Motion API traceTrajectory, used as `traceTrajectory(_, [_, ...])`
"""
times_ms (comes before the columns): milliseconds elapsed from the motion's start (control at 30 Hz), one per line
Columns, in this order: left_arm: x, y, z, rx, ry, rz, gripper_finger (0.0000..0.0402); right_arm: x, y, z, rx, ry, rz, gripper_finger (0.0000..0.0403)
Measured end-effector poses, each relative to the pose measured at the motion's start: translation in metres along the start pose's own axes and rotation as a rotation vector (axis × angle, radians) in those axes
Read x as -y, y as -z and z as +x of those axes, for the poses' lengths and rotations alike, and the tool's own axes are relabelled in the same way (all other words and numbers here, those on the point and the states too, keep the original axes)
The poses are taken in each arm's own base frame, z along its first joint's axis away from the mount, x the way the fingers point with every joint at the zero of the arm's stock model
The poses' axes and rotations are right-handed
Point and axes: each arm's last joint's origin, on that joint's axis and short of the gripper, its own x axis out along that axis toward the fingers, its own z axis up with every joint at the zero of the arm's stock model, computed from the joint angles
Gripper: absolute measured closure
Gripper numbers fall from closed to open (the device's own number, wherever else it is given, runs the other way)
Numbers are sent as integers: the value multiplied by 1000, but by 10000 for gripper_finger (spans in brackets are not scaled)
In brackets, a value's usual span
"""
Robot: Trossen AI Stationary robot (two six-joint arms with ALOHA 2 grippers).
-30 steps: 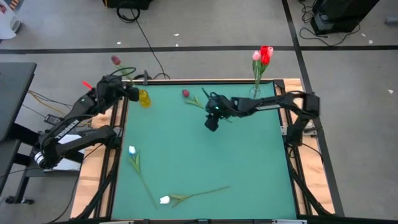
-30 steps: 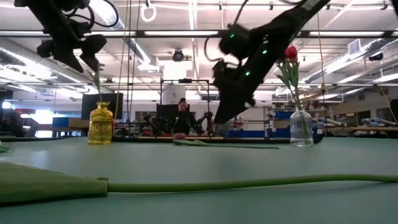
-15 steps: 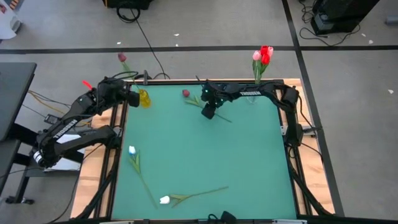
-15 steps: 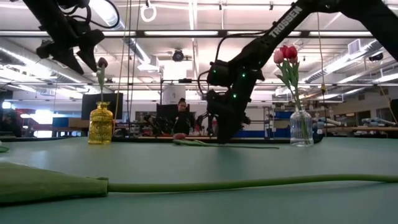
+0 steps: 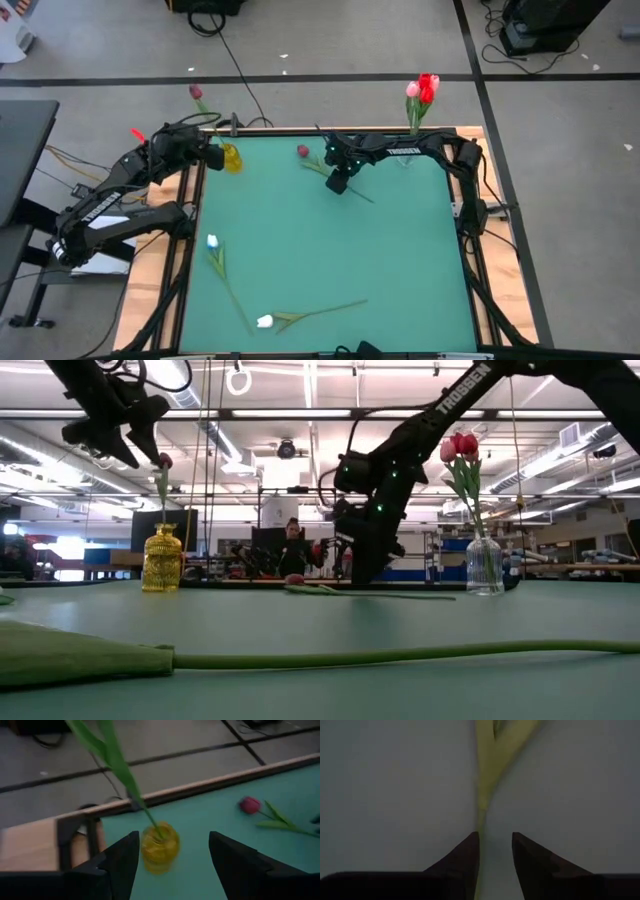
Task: Sort flowers into vase by color
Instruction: Put the dark red flower into the yellow vase
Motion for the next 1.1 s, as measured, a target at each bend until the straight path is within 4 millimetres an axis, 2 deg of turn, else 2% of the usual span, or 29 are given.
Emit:
traceTrajectory(133, [-2, 0, 0, 12, -53, 28, 157, 0, -3, -7, 24, -17, 2, 276])
traceTrajectory(467, [-1, 2, 0, -17, -16, 6, 157, -14, 5, 7, -34, -31, -38, 275])
traceTrajectory(667, [0, 5, 0, -69, 32, 2, 157, -13, 7, 19, -64, 1, -20, 279])
traceTrajectory(767, [0, 7, -1, -91, 57, -2, 157, -13, 8, 20, -71, 4, -20, 303])
traceTrajectory(933, [2, 7, -1, -122, 120, -48, 167, -12, 9, 21, -84, -16, -26, 389])
traceTrajectory(1100, [3, 8, -1, -134, 135, -95, 183, -11, 9, 18, -80, -27, 18, 396])
